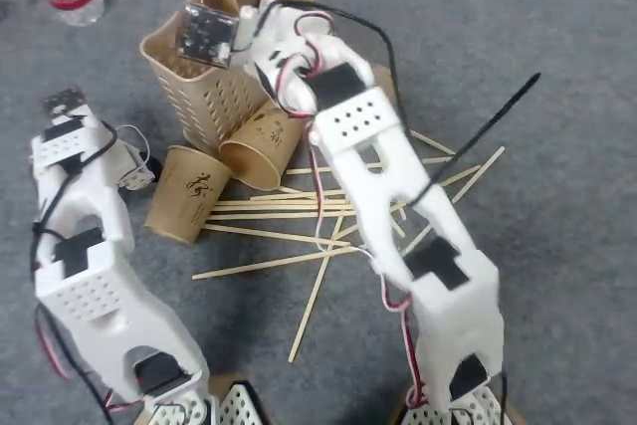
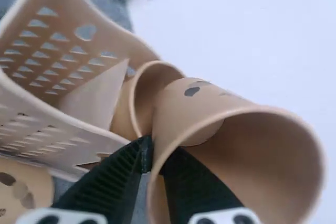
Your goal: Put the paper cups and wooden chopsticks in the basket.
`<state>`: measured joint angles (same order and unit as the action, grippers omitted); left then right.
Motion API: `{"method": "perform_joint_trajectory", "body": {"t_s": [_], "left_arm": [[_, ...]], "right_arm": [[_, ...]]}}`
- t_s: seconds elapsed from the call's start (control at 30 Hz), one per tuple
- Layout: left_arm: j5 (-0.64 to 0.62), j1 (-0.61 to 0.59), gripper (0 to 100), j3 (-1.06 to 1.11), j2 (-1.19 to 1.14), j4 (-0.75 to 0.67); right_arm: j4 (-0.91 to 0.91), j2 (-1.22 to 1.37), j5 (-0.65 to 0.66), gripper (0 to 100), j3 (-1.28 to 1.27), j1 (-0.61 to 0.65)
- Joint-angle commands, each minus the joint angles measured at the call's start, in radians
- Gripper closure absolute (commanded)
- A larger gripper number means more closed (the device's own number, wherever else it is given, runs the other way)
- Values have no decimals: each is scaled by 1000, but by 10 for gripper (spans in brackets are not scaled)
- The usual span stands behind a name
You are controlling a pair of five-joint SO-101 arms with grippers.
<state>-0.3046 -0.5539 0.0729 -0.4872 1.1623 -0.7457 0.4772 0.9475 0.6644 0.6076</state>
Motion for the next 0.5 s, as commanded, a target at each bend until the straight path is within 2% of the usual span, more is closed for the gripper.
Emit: {"method": "perform_joint_trajectory", "body": {"t_s": [0.0, 0.17, 0.3, 0.47], "left_arm": [[-11, 12, 688, 2, 46, -23], [-11, 12, 688, 2, 46, -23], [-11, 12, 688, 2, 46, -23], [-11, 12, 688, 2, 46, -23]], "right_arm": [[-93, 25, 12, 991, 196, 13], [-225, 65, 12, 978, 324, 36], [-323, 70, -17, 820, 354, 45], [-357, 74, -57, 815, 390, 39]]}}
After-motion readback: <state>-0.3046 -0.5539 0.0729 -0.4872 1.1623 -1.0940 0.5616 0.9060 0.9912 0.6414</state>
